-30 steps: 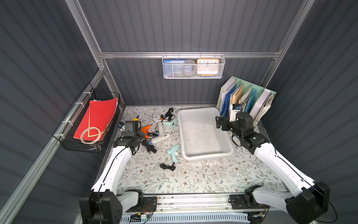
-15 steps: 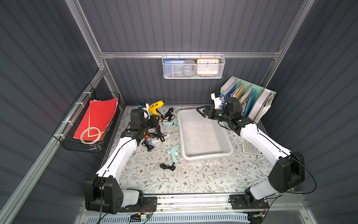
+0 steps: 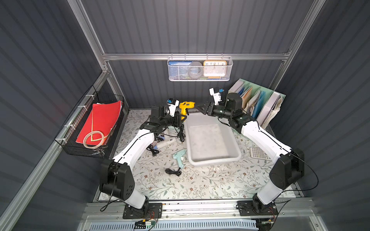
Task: Put the hot melt glue gun into the storage box
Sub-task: Place the hot melt adhesive gun in the storage box.
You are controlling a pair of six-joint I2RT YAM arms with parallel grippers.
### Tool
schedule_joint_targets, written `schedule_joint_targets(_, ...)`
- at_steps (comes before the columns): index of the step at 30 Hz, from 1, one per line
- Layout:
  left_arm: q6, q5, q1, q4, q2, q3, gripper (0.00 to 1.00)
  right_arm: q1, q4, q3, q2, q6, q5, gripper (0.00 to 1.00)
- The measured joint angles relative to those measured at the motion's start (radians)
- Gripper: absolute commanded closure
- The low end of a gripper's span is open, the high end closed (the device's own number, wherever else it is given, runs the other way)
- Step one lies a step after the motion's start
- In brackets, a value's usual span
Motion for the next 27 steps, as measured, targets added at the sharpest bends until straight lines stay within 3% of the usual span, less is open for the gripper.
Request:
schedule_joint_targets(7,0.038,0.006,-0.031,-0.009,0.015,0.014,1.00,0.007,-0.063,0.010,0.000,-0.037,0.096,0.39)
schedule_joint_targets(18,0.057,0.006,-0.059,-0.026,0.056,0.056,1.00,0.025,-0.099,0.023,0.000,-0.056,0.158,0.44)
schedule_joint_targets(27,0.060,0.005,-0.071,-0.027,0.060,0.093,1.00,0.026,-0.106,0.053,0.029,-0.061,0.165,0.61)
